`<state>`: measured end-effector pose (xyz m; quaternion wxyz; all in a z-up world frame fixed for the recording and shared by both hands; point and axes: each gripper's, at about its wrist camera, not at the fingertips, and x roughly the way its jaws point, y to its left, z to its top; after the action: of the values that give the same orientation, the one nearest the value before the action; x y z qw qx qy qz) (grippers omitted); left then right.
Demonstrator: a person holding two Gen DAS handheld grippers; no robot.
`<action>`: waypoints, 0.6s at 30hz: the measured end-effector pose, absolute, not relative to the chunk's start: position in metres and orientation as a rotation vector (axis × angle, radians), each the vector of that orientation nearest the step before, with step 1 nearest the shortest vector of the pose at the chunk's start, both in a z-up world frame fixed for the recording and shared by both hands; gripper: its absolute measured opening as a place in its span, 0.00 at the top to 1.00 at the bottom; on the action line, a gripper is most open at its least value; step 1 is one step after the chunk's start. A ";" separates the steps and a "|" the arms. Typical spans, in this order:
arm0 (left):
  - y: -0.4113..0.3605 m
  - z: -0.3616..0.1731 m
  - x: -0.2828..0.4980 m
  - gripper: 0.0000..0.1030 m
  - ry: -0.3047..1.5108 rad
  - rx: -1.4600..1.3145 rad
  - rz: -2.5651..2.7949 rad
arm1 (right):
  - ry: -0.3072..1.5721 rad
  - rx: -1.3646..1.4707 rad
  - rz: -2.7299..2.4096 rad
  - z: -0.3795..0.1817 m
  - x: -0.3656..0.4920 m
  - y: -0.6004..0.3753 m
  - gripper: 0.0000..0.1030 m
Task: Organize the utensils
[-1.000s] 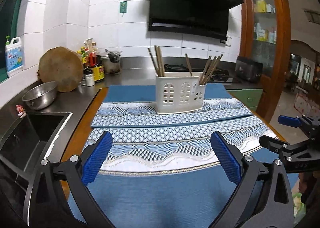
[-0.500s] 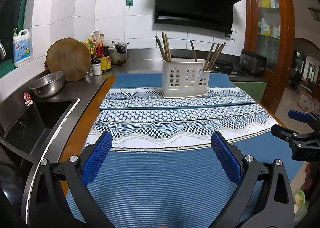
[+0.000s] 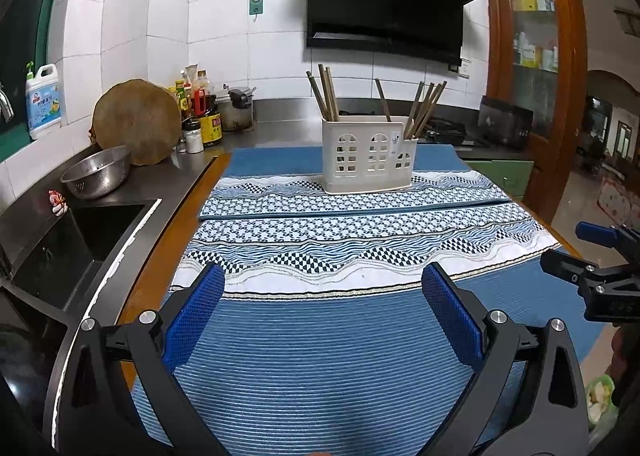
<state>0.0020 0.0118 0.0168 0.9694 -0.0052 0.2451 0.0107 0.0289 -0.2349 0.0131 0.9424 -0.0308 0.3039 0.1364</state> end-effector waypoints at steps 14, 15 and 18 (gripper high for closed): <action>0.005 0.018 0.001 0.05 0.484 0.009 0.012 | 0.633 -0.054 0.280 0.009 0.030 -0.233 0.07; 0.004 0.018 0.001 0.05 0.484 0.008 0.010 | 0.634 -0.053 0.280 0.008 0.030 -0.233 0.07; 0.004 0.017 0.002 0.05 0.485 0.009 0.010 | 0.640 -0.050 0.281 0.007 0.031 -0.233 0.07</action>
<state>0.0016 0.0035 0.0168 0.9707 0.0046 0.2402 0.0049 0.0313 -0.2330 0.0066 0.9393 -0.0246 0.3135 0.1374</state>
